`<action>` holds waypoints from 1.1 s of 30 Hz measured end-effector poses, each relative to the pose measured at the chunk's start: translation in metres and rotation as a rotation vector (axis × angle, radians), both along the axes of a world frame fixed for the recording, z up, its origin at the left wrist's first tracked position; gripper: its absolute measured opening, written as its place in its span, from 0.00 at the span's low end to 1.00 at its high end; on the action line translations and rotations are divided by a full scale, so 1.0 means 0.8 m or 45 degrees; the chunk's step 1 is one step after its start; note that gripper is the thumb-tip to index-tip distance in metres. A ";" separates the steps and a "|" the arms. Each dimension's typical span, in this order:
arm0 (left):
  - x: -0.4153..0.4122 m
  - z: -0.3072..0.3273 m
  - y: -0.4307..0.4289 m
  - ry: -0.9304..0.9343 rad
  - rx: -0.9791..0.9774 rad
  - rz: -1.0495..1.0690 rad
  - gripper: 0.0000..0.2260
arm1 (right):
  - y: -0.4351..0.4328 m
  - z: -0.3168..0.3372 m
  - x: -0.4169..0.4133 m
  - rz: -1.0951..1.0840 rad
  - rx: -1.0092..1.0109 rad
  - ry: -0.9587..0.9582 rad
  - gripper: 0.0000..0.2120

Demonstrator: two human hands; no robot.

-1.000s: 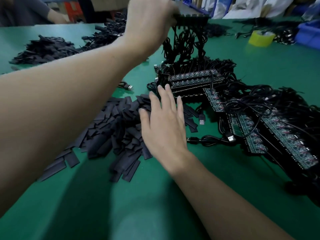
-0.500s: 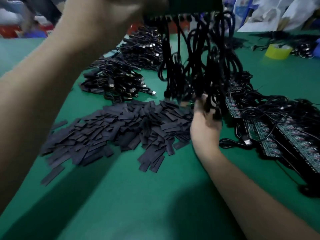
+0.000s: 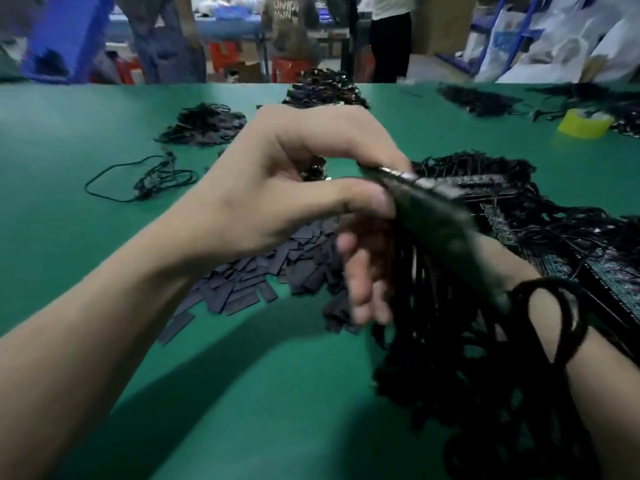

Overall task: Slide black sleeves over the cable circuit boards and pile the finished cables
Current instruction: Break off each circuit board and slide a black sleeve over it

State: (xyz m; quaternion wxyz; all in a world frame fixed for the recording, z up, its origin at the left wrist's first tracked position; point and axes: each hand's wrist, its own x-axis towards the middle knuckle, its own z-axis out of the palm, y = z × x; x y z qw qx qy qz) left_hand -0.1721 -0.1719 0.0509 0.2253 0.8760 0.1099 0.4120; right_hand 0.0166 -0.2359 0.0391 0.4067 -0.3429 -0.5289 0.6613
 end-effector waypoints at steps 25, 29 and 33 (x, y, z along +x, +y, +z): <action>-0.023 -0.148 -0.037 -0.396 -1.211 0.447 0.06 | 0.029 -0.104 0.021 -0.485 -0.278 -0.341 0.16; -0.026 -0.153 -0.032 -0.389 -1.148 0.497 0.06 | 0.044 -0.097 0.027 -0.636 0.497 -1.159 0.32; -0.029 -0.159 -0.028 -0.323 -1.093 0.570 0.06 | 0.061 -0.074 0.001 -0.331 0.987 -1.503 0.25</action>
